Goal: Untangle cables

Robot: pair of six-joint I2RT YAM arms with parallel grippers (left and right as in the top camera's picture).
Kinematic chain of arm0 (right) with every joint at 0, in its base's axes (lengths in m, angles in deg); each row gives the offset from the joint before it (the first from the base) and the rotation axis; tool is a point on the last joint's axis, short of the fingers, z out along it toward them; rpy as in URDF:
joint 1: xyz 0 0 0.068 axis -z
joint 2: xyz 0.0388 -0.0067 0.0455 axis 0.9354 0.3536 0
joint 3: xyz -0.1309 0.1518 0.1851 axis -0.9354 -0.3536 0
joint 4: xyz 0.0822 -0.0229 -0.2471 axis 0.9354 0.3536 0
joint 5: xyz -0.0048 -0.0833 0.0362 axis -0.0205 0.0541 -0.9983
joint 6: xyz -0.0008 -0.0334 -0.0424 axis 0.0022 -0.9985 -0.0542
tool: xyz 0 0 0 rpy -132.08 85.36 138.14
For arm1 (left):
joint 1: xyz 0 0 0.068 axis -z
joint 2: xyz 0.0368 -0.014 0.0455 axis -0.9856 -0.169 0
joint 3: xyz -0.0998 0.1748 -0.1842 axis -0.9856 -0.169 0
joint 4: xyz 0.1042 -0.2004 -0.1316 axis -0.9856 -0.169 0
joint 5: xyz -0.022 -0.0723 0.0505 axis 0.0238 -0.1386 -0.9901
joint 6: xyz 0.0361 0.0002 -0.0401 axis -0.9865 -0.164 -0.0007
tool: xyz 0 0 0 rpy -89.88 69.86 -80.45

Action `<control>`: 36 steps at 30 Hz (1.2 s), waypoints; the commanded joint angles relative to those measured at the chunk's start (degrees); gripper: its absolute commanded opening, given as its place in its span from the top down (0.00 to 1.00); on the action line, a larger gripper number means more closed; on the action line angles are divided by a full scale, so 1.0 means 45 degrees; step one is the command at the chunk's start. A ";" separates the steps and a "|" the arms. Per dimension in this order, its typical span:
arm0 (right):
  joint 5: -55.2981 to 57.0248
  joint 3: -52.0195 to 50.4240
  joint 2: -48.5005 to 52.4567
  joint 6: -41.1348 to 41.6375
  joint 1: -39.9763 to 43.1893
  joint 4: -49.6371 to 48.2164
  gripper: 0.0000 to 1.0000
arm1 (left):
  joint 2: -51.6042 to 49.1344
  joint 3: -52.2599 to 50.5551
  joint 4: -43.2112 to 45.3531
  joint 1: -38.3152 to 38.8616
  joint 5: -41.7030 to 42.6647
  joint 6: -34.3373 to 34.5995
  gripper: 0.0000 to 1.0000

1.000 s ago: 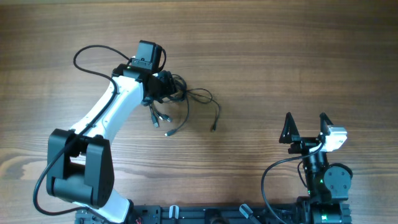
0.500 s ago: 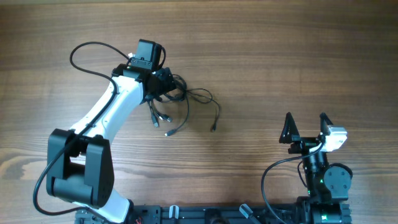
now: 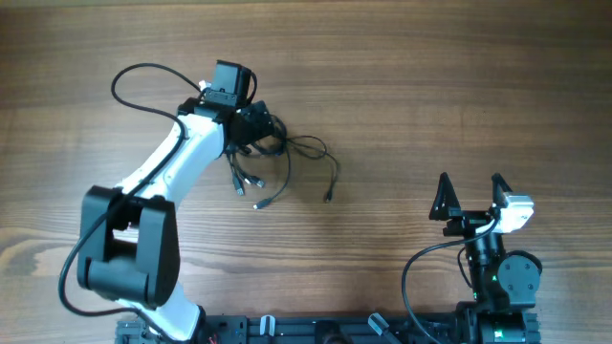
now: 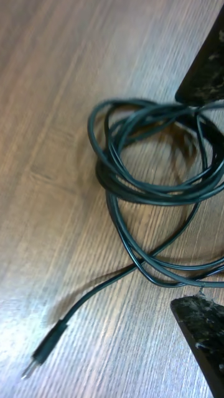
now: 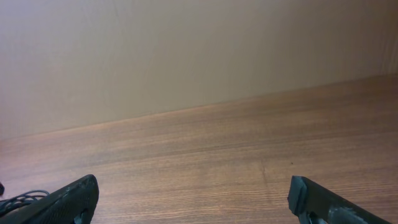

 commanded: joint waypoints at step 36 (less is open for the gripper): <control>-0.0019 -0.0015 -0.0034 0.0102 -0.0063 -0.0034 0.00 | -0.0287 -0.0034 -0.0073 -0.0010 -0.0223 -0.1365 0.00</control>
